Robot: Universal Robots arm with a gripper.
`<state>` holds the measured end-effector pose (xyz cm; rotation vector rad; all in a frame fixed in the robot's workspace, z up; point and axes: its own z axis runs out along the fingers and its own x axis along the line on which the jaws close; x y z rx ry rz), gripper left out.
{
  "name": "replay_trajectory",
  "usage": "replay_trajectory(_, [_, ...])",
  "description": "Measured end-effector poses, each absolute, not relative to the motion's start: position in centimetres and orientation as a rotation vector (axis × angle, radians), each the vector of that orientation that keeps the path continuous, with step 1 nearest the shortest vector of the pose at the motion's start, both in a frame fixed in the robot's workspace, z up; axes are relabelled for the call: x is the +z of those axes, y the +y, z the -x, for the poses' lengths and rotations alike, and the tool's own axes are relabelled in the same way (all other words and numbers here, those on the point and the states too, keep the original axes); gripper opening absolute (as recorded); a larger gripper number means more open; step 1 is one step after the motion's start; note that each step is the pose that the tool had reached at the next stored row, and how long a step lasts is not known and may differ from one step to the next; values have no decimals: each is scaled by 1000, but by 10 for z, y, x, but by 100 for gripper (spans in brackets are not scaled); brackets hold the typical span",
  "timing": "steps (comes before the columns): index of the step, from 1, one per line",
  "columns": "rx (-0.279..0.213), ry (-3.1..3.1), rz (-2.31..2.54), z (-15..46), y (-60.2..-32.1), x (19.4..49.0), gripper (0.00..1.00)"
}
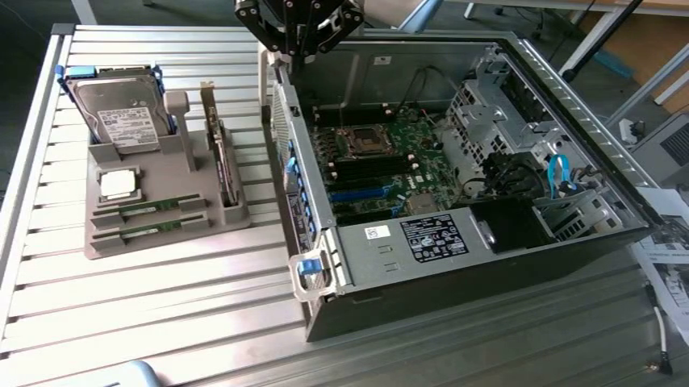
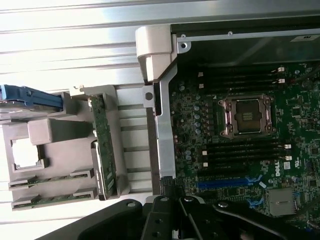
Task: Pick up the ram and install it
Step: 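Reach for the ram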
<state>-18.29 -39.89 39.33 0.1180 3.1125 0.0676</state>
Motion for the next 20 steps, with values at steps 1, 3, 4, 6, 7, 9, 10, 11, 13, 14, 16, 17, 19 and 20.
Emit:
replay_trajectory(1, [68, 3112, -118, 184, -399, 393, 10])
replay_trajectory(3, [68, 3112, -118, 185, -399, 393, 10])
replay_trajectory(4, [68, 3113, -118, 185, -399, 393, 10])
replay_trajectory(6, [68, 3112, -118, 186, -399, 393, 10])
replay_trajectory(7, [68, 3112, -118, 187, -399, 393, 10])
replay_trajectory(9, [68, 3112, -118, 188, -399, 393, 10])
replay_trajectory(10, [68, 3113, -118, 188, -399, 393, 10])
replay_trajectory(11, [68, 3112, -118, 189, -399, 393, 10])
replay_trajectory(13, [68, 3112, -118, 190, -399, 393, 10])
replay_trajectory(14, [68, 3112, -118, 190, -399, 393, 10])
replay_trajectory(16, [68, 3113, -118, 191, -399, 393, 10])
replay_trajectory(17, [68, 3112, -118, 192, -399, 393, 10])
replay_trajectory(19, [68, 3113, -118, 193, -399, 393, 10])
replay_trajectory(20, [68, 3112, -118, 193, -399, 393, 10])
